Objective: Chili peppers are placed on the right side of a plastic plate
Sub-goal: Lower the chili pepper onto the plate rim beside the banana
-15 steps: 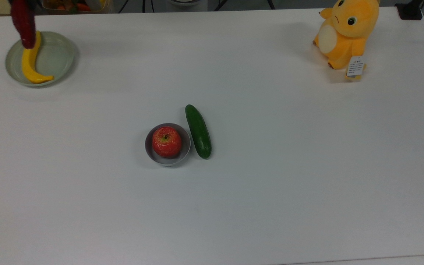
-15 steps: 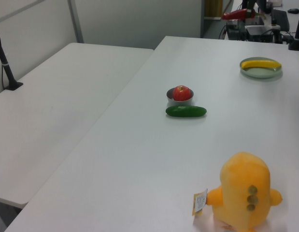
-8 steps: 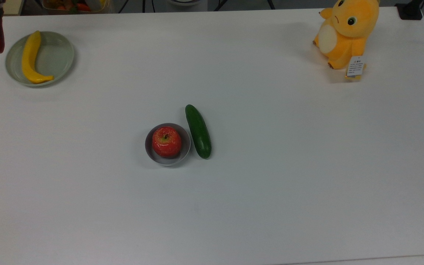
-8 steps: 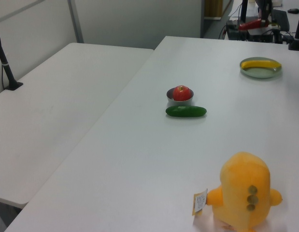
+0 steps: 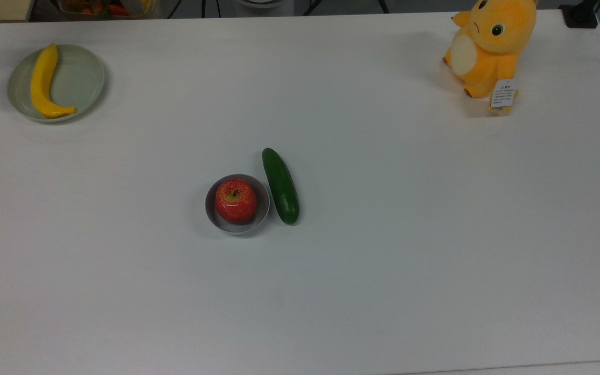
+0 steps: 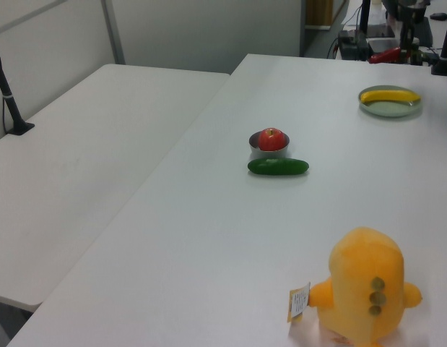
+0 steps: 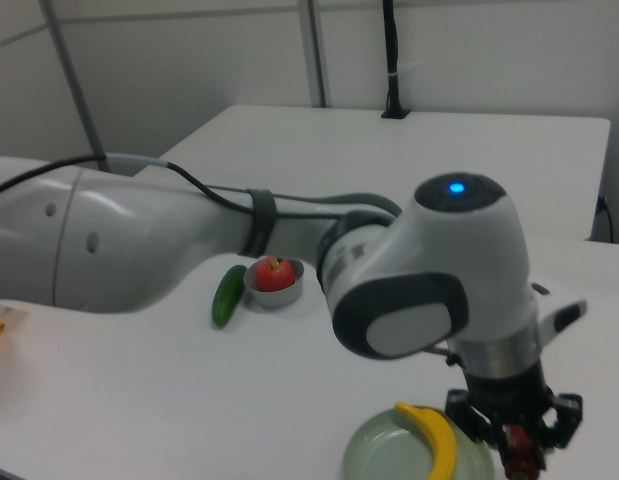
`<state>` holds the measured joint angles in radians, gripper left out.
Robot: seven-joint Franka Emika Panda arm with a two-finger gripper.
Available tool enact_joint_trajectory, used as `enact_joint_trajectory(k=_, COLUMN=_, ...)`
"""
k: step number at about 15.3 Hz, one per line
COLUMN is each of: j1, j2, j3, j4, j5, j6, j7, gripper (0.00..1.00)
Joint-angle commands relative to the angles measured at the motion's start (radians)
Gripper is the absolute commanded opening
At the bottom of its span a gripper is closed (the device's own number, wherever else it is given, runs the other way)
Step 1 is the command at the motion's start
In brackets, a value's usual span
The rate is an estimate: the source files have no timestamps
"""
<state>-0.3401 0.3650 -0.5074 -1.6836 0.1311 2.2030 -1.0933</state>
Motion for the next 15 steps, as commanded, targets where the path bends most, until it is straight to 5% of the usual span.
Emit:
enact_joint_trajectory(k=1, j1=-0.01, j2=0.052, j3=-0.003, j4=-0.022, j5=0.022, j6=0.099, j7=-0.031, gripper=0.04)
enact_joint_trajectory(k=4, j1=-0.008, j2=0.081, j3=0.001, j4=-0.033, j5=0.022, j6=0.116, j7=-0.031, gripper=0.06)
enact_joint_trajectory(k=9, j1=0.009, j2=0.104, j3=0.021, j4=-0.048, j5=0.067, j6=0.142, j7=-0.03, gripper=0.23)
enact_joint_trajectory(k=10, j1=0.009, j2=0.104, j3=0.021, j4=-0.048, j5=0.067, j6=0.141, j7=-0.03, gripper=0.35)
enact_joint_trajectory(k=12, j1=0.009, j2=0.104, j3=0.021, j4=-0.048, j5=0.065, j6=0.141, j7=-0.027, gripper=0.79)
enact_joint_trajectory(k=13, j1=0.009, j2=0.104, j3=0.021, j4=-0.048, j5=0.065, j6=0.139, j7=-0.023, gripper=0.93)
enact_joint_trajectory(k=15, j1=0.01, j2=0.103, j3=0.021, j4=-0.048, j5=0.065, j6=0.132, j7=-0.019, gripper=1.0)
